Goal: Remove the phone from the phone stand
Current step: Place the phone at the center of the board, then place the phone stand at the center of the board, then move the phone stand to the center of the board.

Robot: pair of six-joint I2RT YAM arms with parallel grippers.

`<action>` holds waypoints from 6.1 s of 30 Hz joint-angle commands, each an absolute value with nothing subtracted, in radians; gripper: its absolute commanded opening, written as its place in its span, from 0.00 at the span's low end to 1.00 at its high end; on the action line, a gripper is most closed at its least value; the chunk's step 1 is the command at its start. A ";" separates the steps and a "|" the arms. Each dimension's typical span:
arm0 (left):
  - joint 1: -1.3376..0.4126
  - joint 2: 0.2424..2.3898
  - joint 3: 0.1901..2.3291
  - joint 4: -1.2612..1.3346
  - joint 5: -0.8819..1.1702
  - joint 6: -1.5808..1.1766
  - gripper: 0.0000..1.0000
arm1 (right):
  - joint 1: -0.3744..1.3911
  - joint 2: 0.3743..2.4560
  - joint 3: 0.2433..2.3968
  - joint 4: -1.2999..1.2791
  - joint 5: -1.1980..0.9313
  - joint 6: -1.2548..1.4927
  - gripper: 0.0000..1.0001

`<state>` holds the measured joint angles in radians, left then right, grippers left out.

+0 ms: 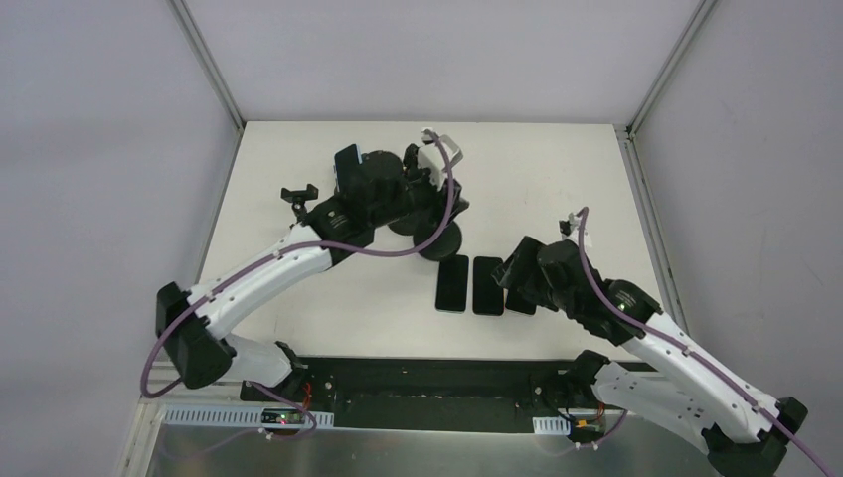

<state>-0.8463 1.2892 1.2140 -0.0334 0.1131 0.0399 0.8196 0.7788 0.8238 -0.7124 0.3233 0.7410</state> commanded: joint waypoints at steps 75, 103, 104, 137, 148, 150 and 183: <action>-0.532 0.768 0.931 -0.578 -0.460 -0.312 0.99 | 0.831 0.911 0.908 -0.811 0.206 0.734 0.95; -0.201 1.170 1.098 -0.410 -0.311 -0.106 0.60 | 0.839 0.744 0.791 -0.813 0.176 0.739 0.95; -0.198 1.176 1.099 -0.403 -0.309 -0.102 0.60 | 0.840 0.746 0.790 -0.815 0.173 0.739 0.95; 0.164 1.386 1.313 -0.268 -0.278 -0.144 0.00 | 0.841 0.817 0.756 -0.825 0.140 0.729 0.94; 0.211 1.476 1.246 -0.144 -0.300 -0.153 0.15 | 0.843 0.754 0.778 -0.861 0.215 0.751 0.93; 0.211 1.475 1.239 -0.150 -0.325 -0.160 0.31 | 0.843 0.751 0.788 -0.889 0.234 0.744 0.93; -0.012 1.014 1.018 -0.598 -0.036 -0.276 0.99 | 0.843 0.732 0.773 -0.912 0.286 0.716 0.95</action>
<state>0.1314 0.9886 1.0546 -0.5663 -0.0113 -0.2462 0.8379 0.7197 0.7704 -0.9455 0.3073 0.7170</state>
